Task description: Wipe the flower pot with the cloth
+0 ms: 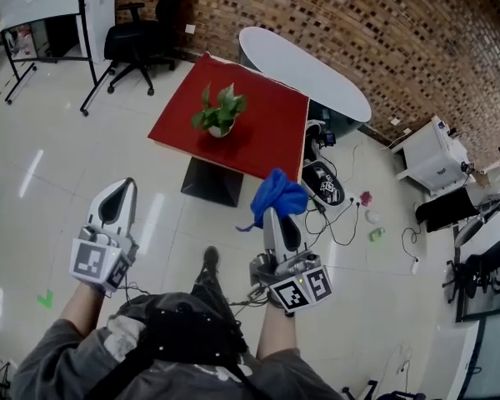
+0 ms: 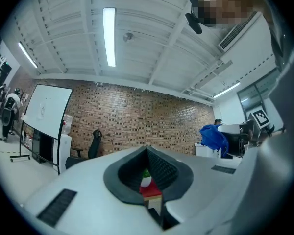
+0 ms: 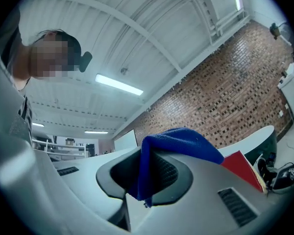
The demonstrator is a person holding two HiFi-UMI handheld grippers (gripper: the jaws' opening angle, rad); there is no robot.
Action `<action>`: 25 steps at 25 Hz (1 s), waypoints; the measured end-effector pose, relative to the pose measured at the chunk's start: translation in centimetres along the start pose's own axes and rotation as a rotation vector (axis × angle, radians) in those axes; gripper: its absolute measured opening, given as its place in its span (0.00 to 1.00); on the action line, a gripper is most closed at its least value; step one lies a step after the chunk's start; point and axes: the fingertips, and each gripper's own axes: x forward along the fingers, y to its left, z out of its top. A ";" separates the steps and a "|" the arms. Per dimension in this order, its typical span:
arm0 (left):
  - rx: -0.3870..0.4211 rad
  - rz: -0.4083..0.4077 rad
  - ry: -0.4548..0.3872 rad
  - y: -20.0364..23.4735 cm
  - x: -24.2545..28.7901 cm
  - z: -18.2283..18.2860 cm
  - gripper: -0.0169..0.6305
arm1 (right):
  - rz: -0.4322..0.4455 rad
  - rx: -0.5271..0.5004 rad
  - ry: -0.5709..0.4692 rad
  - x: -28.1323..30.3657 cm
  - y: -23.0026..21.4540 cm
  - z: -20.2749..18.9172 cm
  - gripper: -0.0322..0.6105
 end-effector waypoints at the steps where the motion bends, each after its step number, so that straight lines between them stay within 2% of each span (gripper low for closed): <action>1: -0.003 -0.016 -0.003 -0.2 -1.5 0.2 0.04 | -0.011 -0.011 -0.007 -1.0 1.5 0.2 0.13; 6: -0.053 -0.096 0.025 -1.6 -7.3 1.1 0.04 | -0.065 -0.061 -0.015 -5.4 7.8 1.6 0.13; 10: -0.073 -0.144 0.070 -2.7 -9.1 1.2 0.04 | -0.110 -0.109 -0.008 -8.2 10.4 2.9 0.13; 15: -0.104 -0.162 0.138 -4.3 -10.1 1.1 0.04 | -0.173 -0.136 0.000 -11.3 10.5 3.8 0.13; 20: -0.102 -0.181 0.122 -7.2 -11.0 2.0 0.04 | -0.216 -0.137 0.002 -14.9 9.4 4.6 0.13; 25: -0.060 -0.223 0.107 -12.8 -12.9 2.9 0.04 | -0.216 -0.155 0.022 -19.7 9.1 6.1 0.13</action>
